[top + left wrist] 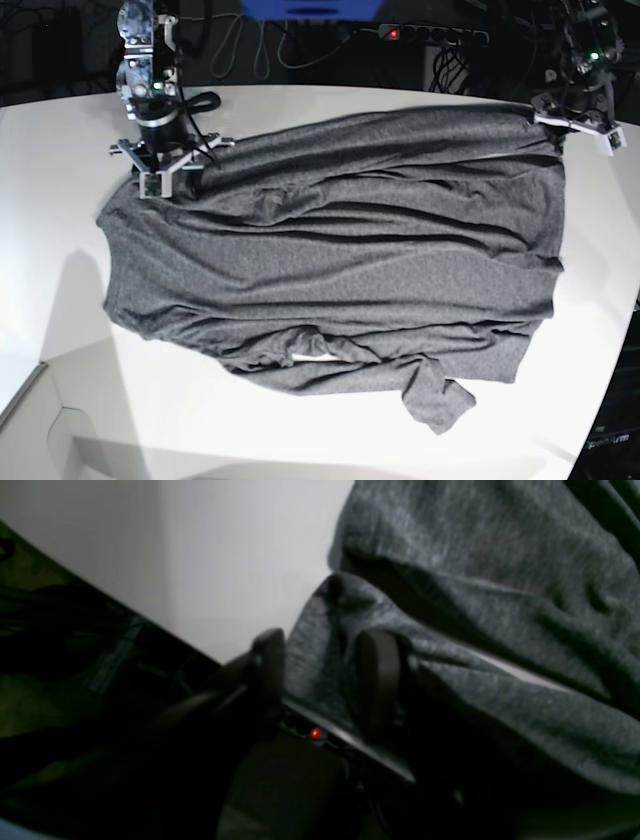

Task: Layout the t-shirt on the table in an organized manner, then fold the t-shirt properly
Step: 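Pull the collar-side corners apart with both grippers to straighten the shirt, then regrasp the collar-side corners with both grippers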

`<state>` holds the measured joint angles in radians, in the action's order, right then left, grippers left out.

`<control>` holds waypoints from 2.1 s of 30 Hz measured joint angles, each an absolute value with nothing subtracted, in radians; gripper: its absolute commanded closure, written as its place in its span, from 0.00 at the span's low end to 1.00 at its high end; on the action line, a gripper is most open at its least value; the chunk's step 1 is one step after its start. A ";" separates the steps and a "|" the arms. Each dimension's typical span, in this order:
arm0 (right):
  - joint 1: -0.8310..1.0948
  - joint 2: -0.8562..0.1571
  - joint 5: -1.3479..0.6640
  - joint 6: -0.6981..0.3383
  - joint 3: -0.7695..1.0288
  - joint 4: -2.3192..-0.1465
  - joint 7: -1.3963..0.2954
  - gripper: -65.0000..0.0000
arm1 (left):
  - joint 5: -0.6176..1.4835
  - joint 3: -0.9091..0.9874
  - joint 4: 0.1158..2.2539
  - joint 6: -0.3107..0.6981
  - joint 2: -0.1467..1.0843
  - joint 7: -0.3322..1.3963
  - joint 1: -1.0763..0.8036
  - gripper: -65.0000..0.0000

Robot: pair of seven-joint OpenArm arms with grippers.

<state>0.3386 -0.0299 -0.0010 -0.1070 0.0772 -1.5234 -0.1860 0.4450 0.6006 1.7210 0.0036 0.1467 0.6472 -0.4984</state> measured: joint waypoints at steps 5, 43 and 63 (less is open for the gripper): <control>0.379 -0.028 -0.001 -0.107 0.078 -1.588 -0.235 0.64 | 0.443 0.636 1.776 0.002 0.139 0.654 -0.503 0.63; 0.435 -0.033 -0.001 -0.106 0.082 -1.798 -0.292 0.64 | 0.231 0.685 1.614 -0.005 -0.064 0.632 -0.243 0.63; 0.356 -0.068 -0.005 -0.104 0.083 -1.584 -0.253 0.64 | 0.232 0.686 1.460 0.000 0.033 0.587 -0.136 0.63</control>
